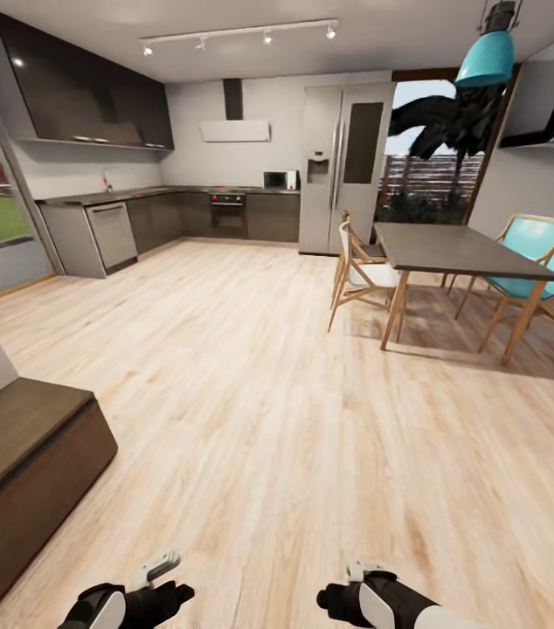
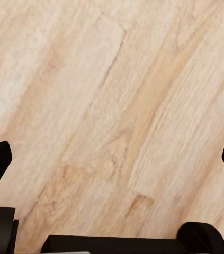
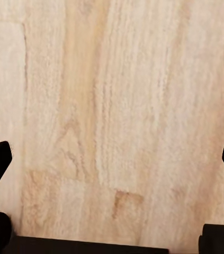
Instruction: Place each of the two pumpkins and all three candles from the living room inside a cabinet in the living room (use any cabinet), then make sure every cabinet is closed, and position the cauldron so it is next to a table in the living room.
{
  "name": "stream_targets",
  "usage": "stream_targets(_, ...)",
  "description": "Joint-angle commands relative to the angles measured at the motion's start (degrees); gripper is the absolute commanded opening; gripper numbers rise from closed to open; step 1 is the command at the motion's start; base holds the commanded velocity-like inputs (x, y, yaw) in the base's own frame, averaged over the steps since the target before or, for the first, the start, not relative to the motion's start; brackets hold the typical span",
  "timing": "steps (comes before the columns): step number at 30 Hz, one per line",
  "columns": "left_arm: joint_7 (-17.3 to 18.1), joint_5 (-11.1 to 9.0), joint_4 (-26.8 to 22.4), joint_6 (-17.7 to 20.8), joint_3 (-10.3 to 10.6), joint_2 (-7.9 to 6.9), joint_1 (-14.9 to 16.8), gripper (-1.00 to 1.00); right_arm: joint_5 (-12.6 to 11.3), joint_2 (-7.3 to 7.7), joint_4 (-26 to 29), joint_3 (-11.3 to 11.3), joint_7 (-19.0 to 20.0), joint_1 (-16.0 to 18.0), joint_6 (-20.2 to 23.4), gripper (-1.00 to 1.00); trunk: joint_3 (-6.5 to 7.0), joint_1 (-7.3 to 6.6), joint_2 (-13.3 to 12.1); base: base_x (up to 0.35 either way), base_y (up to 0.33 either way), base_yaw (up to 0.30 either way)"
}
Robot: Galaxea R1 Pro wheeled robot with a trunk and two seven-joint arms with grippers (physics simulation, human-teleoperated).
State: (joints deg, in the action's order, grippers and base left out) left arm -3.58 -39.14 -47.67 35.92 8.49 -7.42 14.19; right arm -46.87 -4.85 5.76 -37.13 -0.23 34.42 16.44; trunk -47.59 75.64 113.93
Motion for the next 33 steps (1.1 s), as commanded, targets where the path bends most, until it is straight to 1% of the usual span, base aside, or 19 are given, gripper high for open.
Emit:
stream_targets(1, -0.38, -0.5, -0.06, 0.12, 0.21, -0.06, 0.04, 1.0, -0.24, 0.02, 0.04, -0.31, -0.03, 0.03, 0.27, 1.0, -0.08, -0.01, 0.02, 0.0, 0.0, 0.278)
stream_targets(25, -0.38, -0.41, -0.06, 0.12, 0.28, -0.05, 0.03, 1.0, -0.23, -0.03, 0.04, -0.31, 0.04, 0.03, 0.34, 1.0, -0.77, -0.01, 0.02, 0.0, 0.0, 0.278)
stream_targets(33, -0.38, -0.41, -0.06, 0.12, 0.29, -0.05, 0.04, 1.0, -0.23, -0.23, 0.04, -0.31, 0.01, 0.03, 0.34, 1.0, -1.09, -0.01, 0.02, 0.0, -0.045, 0.277)
